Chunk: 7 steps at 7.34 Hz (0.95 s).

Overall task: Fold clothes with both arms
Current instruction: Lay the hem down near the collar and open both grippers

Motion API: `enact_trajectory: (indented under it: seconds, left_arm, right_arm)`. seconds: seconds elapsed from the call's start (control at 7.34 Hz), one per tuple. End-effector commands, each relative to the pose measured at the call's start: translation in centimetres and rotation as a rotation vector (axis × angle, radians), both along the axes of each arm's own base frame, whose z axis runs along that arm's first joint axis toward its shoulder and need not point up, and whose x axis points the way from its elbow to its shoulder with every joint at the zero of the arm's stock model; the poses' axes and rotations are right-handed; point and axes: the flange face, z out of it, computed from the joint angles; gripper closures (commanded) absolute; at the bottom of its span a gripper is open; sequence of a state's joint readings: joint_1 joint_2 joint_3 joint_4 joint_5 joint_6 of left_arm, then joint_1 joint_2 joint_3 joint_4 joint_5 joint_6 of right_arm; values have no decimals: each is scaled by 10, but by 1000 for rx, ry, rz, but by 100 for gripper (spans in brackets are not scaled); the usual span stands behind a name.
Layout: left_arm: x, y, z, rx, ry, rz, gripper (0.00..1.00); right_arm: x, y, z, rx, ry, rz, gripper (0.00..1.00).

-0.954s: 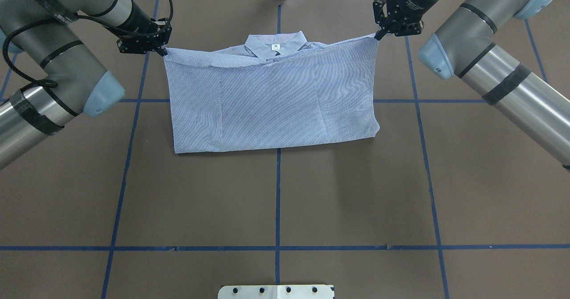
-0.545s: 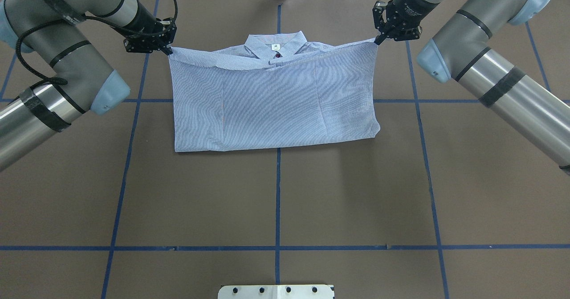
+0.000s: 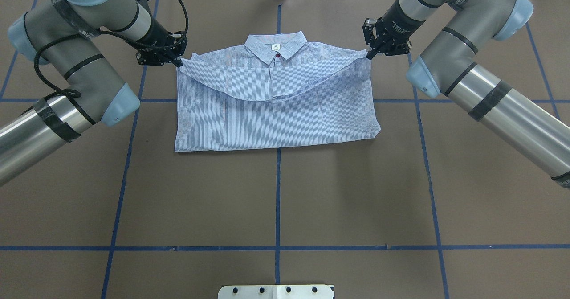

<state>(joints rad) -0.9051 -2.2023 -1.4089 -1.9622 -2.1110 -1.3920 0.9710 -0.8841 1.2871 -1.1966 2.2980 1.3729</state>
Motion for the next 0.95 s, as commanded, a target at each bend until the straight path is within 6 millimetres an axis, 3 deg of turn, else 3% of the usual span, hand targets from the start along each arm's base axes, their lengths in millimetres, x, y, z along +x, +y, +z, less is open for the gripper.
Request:
enact_trajectory:
  seconds: [0.0, 0.41, 0.82]
  left_arm:
    - [2, -1, 11, -6, -14, 6, 100]
    - [10, -11, 41, 11, -54, 42, 100]
    - [11, -13, 44, 12, -53, 42, 100]
  right_arm:
    - [-2, 0, 3, 0, 9, 3, 100]
    - [-3, -6, 21, -24, 32, 9, 100]
    - [3, -12, 22, -26, 39, 24, 100]
